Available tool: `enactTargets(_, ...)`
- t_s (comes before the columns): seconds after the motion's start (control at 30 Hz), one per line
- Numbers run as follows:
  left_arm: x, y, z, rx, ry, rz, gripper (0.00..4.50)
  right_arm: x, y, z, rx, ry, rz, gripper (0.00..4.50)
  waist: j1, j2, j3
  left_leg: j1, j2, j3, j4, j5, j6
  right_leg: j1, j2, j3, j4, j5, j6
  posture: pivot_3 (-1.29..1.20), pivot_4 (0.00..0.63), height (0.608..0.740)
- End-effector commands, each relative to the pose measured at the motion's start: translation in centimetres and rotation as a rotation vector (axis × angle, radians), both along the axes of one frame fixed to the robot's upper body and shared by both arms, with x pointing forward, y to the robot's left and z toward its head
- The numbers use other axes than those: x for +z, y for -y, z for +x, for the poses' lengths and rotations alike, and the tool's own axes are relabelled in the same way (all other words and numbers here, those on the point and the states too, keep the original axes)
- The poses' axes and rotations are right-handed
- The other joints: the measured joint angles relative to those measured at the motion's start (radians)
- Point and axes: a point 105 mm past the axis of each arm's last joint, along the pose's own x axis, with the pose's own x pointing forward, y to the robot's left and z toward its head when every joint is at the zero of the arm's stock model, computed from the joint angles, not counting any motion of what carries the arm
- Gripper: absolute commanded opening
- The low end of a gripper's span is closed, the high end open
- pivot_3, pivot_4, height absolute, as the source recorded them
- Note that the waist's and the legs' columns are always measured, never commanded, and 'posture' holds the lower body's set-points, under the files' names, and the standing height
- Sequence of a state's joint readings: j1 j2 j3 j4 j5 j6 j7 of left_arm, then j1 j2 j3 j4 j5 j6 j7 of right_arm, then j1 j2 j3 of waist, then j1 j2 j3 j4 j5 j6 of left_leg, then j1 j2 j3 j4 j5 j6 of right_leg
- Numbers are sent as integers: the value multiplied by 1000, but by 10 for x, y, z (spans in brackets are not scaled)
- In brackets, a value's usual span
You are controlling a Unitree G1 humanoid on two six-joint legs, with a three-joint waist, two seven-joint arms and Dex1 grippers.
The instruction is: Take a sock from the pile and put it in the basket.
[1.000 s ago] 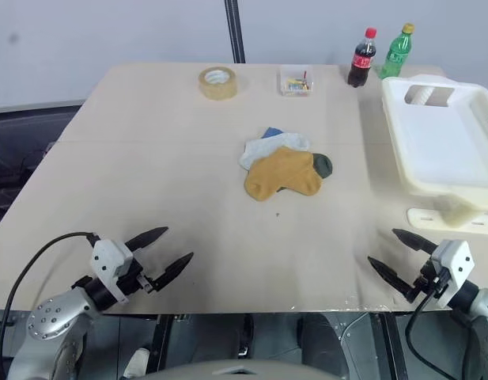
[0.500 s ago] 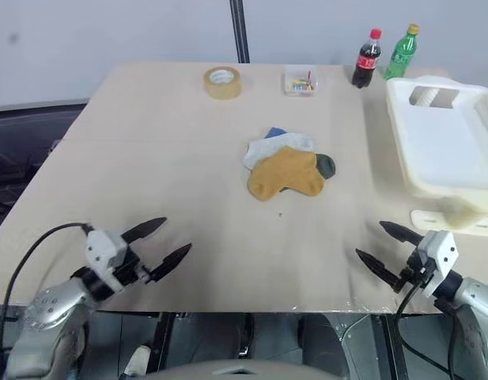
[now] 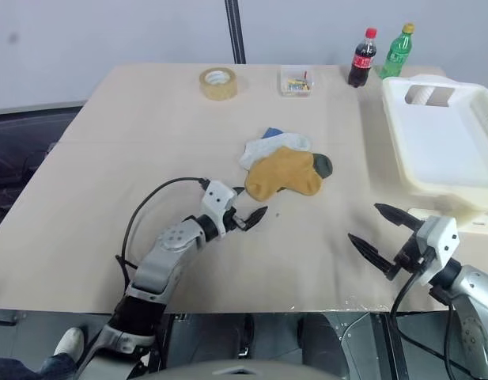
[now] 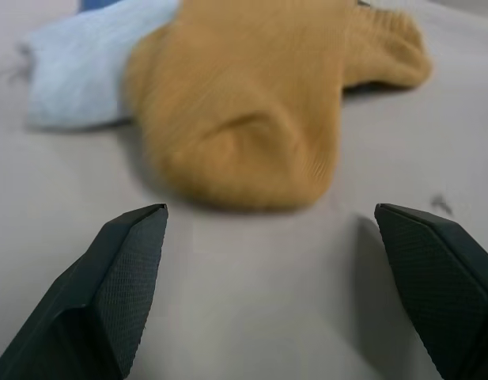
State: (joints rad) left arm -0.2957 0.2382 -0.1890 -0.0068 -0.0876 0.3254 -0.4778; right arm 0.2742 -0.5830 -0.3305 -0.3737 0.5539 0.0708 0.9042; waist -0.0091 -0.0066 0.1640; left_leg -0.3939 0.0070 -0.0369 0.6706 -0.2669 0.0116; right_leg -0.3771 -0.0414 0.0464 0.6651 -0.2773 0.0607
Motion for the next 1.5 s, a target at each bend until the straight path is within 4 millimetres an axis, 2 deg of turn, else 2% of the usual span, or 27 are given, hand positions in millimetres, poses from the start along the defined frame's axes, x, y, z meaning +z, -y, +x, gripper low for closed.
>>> enactTargets(0.03, -1, 5, 12, 23, 3, -8, 4500, 12, -5, -4, 3, 41, 1, 4461, 4, 0, 0, 0, 0, 0, 0, 0, 0, 0, 0, 0, 0, 0, 0, 0, 150, 740)
enactTargets(0.47, 6, 20, 13, -57, 25, -53, 4500, 7, -8, -11, 10, 23, -16, 4461, 8, 0, -1, 0, -1, 0, 0, 0, 0, 0, 0, 0, 0, 0, 0, 0, 150, 740)
enactTargets(0.57, 10, 20, 12, -65, 32, -71, 3732, 7, -7, -11, 9, 23, -18, 4500, 8, 0, -1, 0, 0, 0, 0, 0, 0, 0, 0, 0, -1, 0, 0, 0, 150, 740)
enactTargets(0.6, 11, 20, 12, -68, 35, -74, 3158, 7, -7, -11, 8, 22, -18, 4500, 8, 1, -1, 0, -1, 0, 0, 0, 0, 0, 0, 0, -1, 0, 0, 0, 150, 740)
enactTargets(0.67, 12, 20, 11, -68, 38, -75, 2415, 6, -6, -11, 7, 22, -20, 4500, 8, 0, -1, 0, 0, 0, 0, 0, 0, 0, 0, 0, -1, 0, 0, 0, 150, 740)
enactTargets(0.7, 13, 20, 11, -71, 44, -71, 1880, 6, -6, -11, 7, 21, -21, 4500, 8, 0, -1, 0, 0, 0, 0, 0, 0, 0, 0, 0, -1, 0, 0, 0, 150, 740)
enactTargets(0.77, 15, 19, 9, -75, 51, -77, 1238, 6, -7, -11, 7, 20, -20, 4500, 7, 0, -1, 0, 0, 0, 0, 0, 0, 0, 0, 0, -1, 0, 0, 0, 150, 740)
enactTargets(0.87, 19, 17, 6, -78, 57, -85, 27, 5, -7, -11, 8, 18, -19, 4500, 5, 0, -1, 0, 0, 0, 0, 0, 0, 0, 0, 0, -1, 0, 0, 0, 150, 740)
enactTargets(1.0, 26, 14, 0, -86, 81, -104, 27, 4, -7, -10, 9, 15, -19, 4500, 2, 0, -1, -1, 0, 0, 0, 0, 0, 0, 0, 0, -1, 0, 0, 0, 150, 740)
enactTargets(1.13, 25, 5, 3, -39, 49, -141, 27, 2, -8, -9, 12, 8, -18, 4500, 2, 0, -1, -1, 0, 0, 0, 0, 0, 0, 0, 0, -1, 0, 0, 0, 150, 740)
enactTargets(1.2, 30, 8, -1, -86, 41, -187, 739, 1, -9, -9, 14, 7, -19, 4500, 1, 0, -1, -1, 0, 0, 0, 0, 0, 0, 0, 0, -1, 0, 0, 0, 150, 740)
enactTargets(1.27, 24, 5, 6, -18, 52, -103, 1526, 1, -9, -9, 15, 6, -18, 4500, 1, 0, -1, -1, 0, 0, 0, 0, 0, 0, 0, 0, -1, 0, 0, 0, 150, 740)
enactTargets(1.3, 21, 2, 10, 20, 58, -62, 2064, 1, -9, -9, 15, 6, -18, 4500, 1, 0, -1, -1, 0, 0, 0, 0, 0, 0, 0, 0, -1, 0, 0, 0, 150, 740)
enactTargets(1.43, 22, 5, 5, -17, 60, -73, 3938, 0, -9, -11, 12, 1, -19, 4500, 2, 0, -1, -1, 0, 0, 0, 0, 0, 0, 0, 0, -1, 0, 0, 0, 150, 740)
enactTargets(1.5, 23, 5, 2, -35, 70, -76, 3938, -1, -8, -12, 10, -3, -20, 4500, 2, 0, -1, -1, 0, 0, 0, 0, 0, 0, 0, 0, -1, 0, 0, 0, 150, 740)
